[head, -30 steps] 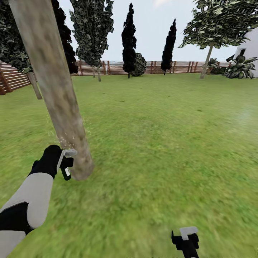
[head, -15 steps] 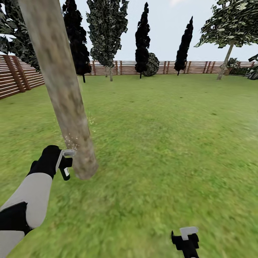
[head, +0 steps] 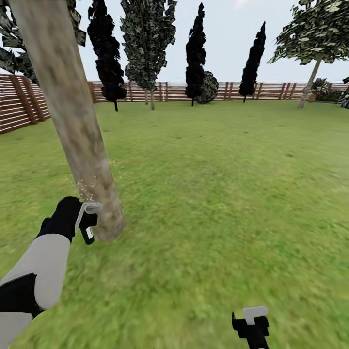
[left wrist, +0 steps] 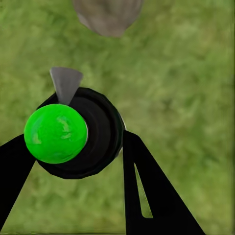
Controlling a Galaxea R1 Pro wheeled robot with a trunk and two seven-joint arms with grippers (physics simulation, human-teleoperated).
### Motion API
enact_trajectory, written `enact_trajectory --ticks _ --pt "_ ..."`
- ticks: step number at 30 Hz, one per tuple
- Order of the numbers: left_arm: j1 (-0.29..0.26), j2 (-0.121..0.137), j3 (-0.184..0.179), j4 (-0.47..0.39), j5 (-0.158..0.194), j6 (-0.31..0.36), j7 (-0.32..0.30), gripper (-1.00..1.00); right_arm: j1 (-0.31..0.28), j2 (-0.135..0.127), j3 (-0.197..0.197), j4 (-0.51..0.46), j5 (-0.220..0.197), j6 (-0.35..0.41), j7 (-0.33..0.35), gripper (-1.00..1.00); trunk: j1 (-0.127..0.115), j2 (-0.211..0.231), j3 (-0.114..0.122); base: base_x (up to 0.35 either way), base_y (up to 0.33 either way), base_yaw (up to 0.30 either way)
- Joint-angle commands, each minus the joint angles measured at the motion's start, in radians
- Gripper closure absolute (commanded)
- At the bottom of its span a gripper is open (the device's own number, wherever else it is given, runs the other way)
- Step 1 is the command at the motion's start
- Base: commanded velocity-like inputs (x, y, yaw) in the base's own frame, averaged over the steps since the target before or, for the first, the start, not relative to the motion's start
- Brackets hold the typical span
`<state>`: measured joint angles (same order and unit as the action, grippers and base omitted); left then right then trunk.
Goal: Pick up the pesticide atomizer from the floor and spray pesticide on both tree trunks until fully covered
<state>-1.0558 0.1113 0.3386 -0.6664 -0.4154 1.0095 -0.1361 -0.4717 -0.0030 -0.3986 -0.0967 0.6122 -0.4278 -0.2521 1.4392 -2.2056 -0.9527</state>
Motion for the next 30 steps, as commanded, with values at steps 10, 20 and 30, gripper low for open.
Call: enact_trajectory --ticks 10,20,30 --pt "0.005 0.000 0.002 0.001 -0.011 0.002 -0.010 1.00 -0.001 0.000 -0.007 0.002 0.011 -0.003 -0.004 -1.00 0.000 0.000 -0.001 0.081 -0.267 0.265" --pt "0.007 -0.001 0.004 0.002 -0.011 0.001 -0.010 1.00 -0.001 -0.002 -0.008 0.002 0.011 -0.003 -0.004 -1.00 0.000 0.000 -0.001 0.223 -0.214 0.017" --pt "0.014 0.049 0.000 0.002 -0.013 -0.003 -0.010 1.00 -0.001 -0.002 -0.008 0.002 0.011 -0.003 -0.004 -1.00 0.000 0.000 -0.001 0.230 -0.207 0.118"
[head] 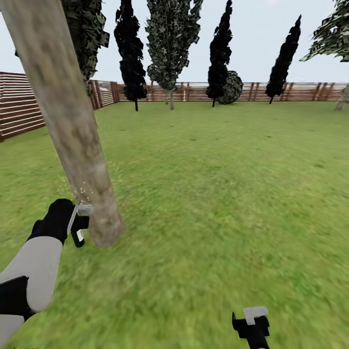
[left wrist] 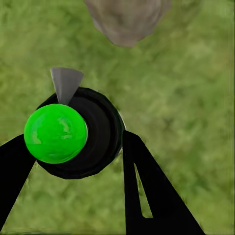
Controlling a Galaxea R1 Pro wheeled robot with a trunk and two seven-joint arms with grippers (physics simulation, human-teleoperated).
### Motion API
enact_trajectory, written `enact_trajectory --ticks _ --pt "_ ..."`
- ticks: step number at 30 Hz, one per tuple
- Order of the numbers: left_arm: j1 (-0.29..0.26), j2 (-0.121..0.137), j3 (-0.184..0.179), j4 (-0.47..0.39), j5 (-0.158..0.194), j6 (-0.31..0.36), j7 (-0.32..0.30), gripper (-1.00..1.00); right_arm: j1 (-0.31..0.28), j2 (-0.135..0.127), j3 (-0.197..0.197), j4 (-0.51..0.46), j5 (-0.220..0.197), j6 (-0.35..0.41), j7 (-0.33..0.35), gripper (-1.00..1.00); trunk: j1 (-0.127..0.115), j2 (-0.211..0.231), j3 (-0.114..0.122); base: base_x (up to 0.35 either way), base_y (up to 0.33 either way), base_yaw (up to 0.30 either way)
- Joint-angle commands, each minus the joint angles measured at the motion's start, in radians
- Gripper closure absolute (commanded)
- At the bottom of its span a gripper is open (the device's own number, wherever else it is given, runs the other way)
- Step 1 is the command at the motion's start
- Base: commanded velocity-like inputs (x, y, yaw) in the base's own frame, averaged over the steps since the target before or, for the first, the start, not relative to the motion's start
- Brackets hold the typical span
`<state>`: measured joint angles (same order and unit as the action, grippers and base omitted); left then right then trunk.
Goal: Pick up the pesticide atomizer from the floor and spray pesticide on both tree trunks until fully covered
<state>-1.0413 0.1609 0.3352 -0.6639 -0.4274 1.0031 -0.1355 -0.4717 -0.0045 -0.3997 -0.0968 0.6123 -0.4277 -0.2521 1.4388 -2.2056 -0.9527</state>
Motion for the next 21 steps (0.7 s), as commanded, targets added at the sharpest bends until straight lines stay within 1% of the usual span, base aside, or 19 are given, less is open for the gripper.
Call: enact_trajectory --ticks 1,2,3,4,5,7,8,10,12,13,14,16,17,18,19,21 --pt "-0.001 0.009 0.003 0.001 0.000 0.003 -0.011 1.00 -0.001 0.000 -0.007 0.002 0.011 -0.003 -0.004 -1.00 0.000 0.000 -0.001 0.228 -0.207 0.275" --pt "0.000 0.012 0.003 0.004 0.001 0.002 -0.011 1.00 -0.001 0.001 -0.007 0.002 0.011 -0.003 -0.004 -1.00 0.000 0.000 -0.001 0.221 -0.208 0.277" --pt "0.000 0.010 0.005 0.008 0.002 0.001 -0.012 1.00 -0.001 0.000 -0.007 0.002 0.011 -0.003 -0.004 -1.00 0.000 0.000 -0.001 0.216 -0.208 0.277" --pt "0.000 -0.032 0.008 0.013 0.003 -0.001 -0.012 1.00 -0.001 0.000 -0.007 0.002 0.011 -0.003 -0.004 -1.00 0.000 0.000 -0.001 0.200 -0.213 0.278" --pt "0.000 -0.051 0.009 0.013 0.003 -0.001 -0.012 1.00 -0.001 0.000 -0.007 0.002 0.011 -0.003 -0.004 -1.00 0.000 0.000 -0.001 0.192 -0.217 0.278" --pt "0.000 -0.067 0.010 0.014 0.004 -0.001 -0.012 1.00 -0.001 0.000 -0.007 0.002 0.011 -0.003 -0.004 -1.00 0.000 0.000 -0.001 0.187 -0.220 0.278" --pt "0.001 -0.066 0.012 0.014 0.004 -0.001 -0.013 1.00 -0.001 0.000 -0.007 0.002 0.011 -0.003 -0.004 -1.00 0.000 0.000 -0.001 0.185 -0.221 0.278" --pt "0.003 -0.053 0.015 0.015 0.001 -0.004 -0.013 1.00 -0.001 0.000 -0.006 0.002 0.011 -0.003 -0.004 -1.00 0.000 0.000 -0.001 0.185 -0.222 0.278" --pt "0.013 -0.018 0.015 0.015 0.002 -0.006 -0.013 1.00 -0.001 0.000 -0.007 0.002 0.011 -0.003 -0.004 -1.00 0.000 0.000 -0.001 0.187 -0.222 0.278" --pt "0.022 -0.005 0.015 0.015 0.003 -0.006 -0.014 1.00 -0.001 0.000 -0.006 0.002 0.011 -0.003 -0.004 -1.00 0.000 0.000 -0.001 0.206 -0.221 0.278" --pt "0.035 0.001 0.014 0.015 0.004 -0.007 -0.015 1.00 -0.001 0.001 -0.006 0.002 0.011 -0.003 -0.004 -1.00 0.000 0.000 -0.001 0.225 -0.210 0.278" --pt "0.042 -0.008 0.012 0.015 0.004 -0.006 -0.014 1.00 -0.001 0.001 -0.005 0.002 0.011 -0.003 -0.004 -1.00 0.000 0.000 -0.001 0.235 -0.202 0.278" --pt "0.043 -0.020 0.012 0.015 0.004 -0.005 -0.014 1.00 -0.001 0.001 -0.005 0.002 0.011 -0.003 -0.004 -1.00 0.000 0.000 -0.001 0.240 -0.199 0.278" --pt "0.044 -0.045 0.011 0.014 0.004 -0.006 -0.013 1.00 -0.001 0.001 -0.005 0.002 0.011 -0.003 -0.004 -1.00 0.000 0.000 -0.001 0.242 -0.197 0.278" --pt "0.044 -0.063 0.011 0.014 0.004 -0.006 -0.014 1.00 -0.001 0.001 -0.005 0.002 0.011 -0.003 -0.004 -1.00 0.000 0.000 -0.001 0.242 -0.197 0.278" --pt "0.044 -0.073 0.013 0.009 0.004 -0.006 -0.013 1.00 -0.001 0.001 -0.006 0.002 0.011 -0.003 -0.004 -1.00 0.000 0.000 -0.001 0.243 -0.197 0.278"
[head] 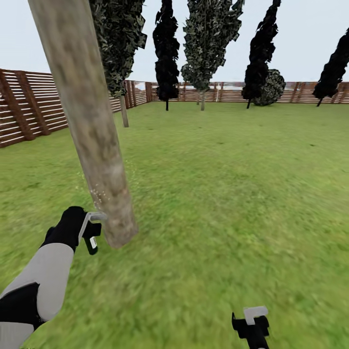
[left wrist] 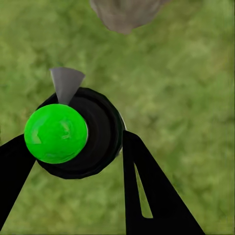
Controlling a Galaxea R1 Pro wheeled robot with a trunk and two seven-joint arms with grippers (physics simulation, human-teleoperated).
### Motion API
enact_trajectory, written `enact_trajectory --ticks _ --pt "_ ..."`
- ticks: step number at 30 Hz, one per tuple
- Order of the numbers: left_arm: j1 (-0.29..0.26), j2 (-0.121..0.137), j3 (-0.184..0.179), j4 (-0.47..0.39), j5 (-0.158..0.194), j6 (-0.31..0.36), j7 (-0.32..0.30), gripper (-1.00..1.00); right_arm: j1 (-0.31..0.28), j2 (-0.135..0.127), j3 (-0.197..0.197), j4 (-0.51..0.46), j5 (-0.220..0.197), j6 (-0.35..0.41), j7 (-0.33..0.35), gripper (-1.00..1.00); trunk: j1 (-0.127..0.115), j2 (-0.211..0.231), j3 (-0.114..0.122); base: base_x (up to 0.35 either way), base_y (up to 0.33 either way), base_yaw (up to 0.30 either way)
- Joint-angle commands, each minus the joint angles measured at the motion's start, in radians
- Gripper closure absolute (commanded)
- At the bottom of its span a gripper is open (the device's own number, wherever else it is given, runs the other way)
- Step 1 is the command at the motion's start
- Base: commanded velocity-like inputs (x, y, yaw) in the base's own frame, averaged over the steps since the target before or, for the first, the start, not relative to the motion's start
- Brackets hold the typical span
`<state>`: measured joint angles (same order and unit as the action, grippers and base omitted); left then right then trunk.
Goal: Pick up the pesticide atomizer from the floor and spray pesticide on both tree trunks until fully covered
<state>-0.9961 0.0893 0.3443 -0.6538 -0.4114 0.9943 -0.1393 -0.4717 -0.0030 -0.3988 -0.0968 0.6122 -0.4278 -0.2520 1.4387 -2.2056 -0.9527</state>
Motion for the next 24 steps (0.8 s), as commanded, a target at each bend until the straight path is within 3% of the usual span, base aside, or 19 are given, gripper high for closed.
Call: enact_trajectory --ticks 1,5,14,17,20,24 --pt "-0.001 -0.001 0.006 -0.004 -0.012 0.003 -0.010 1.00 -0.001 0.000 -0.006 0.002 0.011 -0.003 -0.004 -1.00 0.000 0.000 -0.001 0.243 -0.197 0.274" --pt "0.000 0.008 0.006 0.001 -0.012 0.003 -0.011 1.00 -0.001 -0.001 -0.007 0.002 0.011 -0.003 -0.004 -1.00 0.000 0.000 -0.001 0.181 -0.224 0.130" --pt "0.001 0.001 0.008 0.003 -0.012 -0.010 -0.009 1.00 -0.001 0.000 -0.006 0.002 0.011 -0.003 -0.004 -1.00 0.000 0.000 -0.001 0.009 -0.275 0.010" --pt "0.003 0.007 0.007 0.003 -0.013 -0.011 -0.010 1.00 -0.001 0.000 -0.007 0.002 0.011 -0.003 -0.004 -1.00 0.000 0.000 -0.001 0.065 -0.277 0.224" --pt "0.046 0.015 0.007 0.003 -0.014 -0.021 -0.010 1.00 -0.001 0.000 -0.007 0.002 0.011 -0.003 -0.004 -1.00 0.000 0.000 -0.001 0.085 -0.277 0.275" --pt "0.056 -0.003 0.005 -0.004 -0.012 -0.032 -0.008 1.00 -0.001 -0.001 -0.006 0.002 0.011 -0.003 -0.004 -1.00 0.000 0.000 -0.001 0.135 -0.269 0.277"
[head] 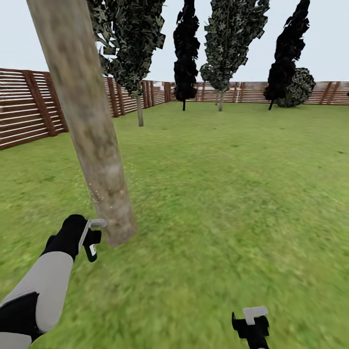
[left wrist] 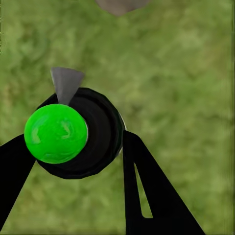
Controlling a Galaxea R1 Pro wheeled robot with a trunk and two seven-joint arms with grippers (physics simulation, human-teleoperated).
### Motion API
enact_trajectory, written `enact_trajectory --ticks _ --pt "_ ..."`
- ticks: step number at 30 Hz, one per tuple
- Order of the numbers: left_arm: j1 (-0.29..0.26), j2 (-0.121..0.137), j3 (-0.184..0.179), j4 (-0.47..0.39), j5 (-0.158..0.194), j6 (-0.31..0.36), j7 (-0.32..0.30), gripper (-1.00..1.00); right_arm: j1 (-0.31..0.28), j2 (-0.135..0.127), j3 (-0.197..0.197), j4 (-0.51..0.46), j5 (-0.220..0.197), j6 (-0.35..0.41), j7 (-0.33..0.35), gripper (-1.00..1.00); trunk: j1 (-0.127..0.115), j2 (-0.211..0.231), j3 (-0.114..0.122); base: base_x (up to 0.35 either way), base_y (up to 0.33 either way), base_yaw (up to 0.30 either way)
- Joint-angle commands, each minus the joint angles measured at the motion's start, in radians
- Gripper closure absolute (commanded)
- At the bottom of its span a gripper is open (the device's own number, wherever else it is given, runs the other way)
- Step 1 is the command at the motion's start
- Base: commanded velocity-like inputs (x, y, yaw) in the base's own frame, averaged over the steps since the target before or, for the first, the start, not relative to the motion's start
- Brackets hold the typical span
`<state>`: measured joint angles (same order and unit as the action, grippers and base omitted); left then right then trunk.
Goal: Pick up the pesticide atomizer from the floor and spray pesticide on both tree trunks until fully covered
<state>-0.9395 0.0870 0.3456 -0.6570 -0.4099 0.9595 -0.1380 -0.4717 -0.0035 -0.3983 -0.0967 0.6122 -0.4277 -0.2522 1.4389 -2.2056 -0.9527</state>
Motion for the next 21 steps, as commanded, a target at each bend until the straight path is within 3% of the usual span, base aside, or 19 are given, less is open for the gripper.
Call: enact_trajectory --ticks 1,4,10,21 --pt "-0.001 -0.002 0.004 -0.003 -0.013 0.003 -0.009 1.00 -0.001 0.000 -0.007 0.002 0.011 -0.003 -0.004 -1.00 0.000 0.000 -0.001 0.184 -0.243 0.277" --pt "-0.002 -0.003 0.007 -0.007 -0.013 0.004 -0.009 1.00 -0.001 -0.001 -0.008 0.002 0.011 -0.003 -0.004 -1.00 0.000 0.000 -0.001 0.212 -0.223 0.235" --pt "-0.004 -0.001 0.009 -0.009 -0.013 0.004 -0.006 1.00 -0.001 -0.003 -0.008 0.002 0.011 -0.003 -0.004 -1.00 0.000 0.000 -0.001 0.182 -0.230 0.019" --pt "-0.009 -0.001 0.007 -0.009 -0.013 0.004 -0.004 1.00 -0.001 -0.001 -0.008 0.002 0.011 -0.003 -0.004 -1.00 0.000 0.000 -0.001 0.025 -0.276 0.000"
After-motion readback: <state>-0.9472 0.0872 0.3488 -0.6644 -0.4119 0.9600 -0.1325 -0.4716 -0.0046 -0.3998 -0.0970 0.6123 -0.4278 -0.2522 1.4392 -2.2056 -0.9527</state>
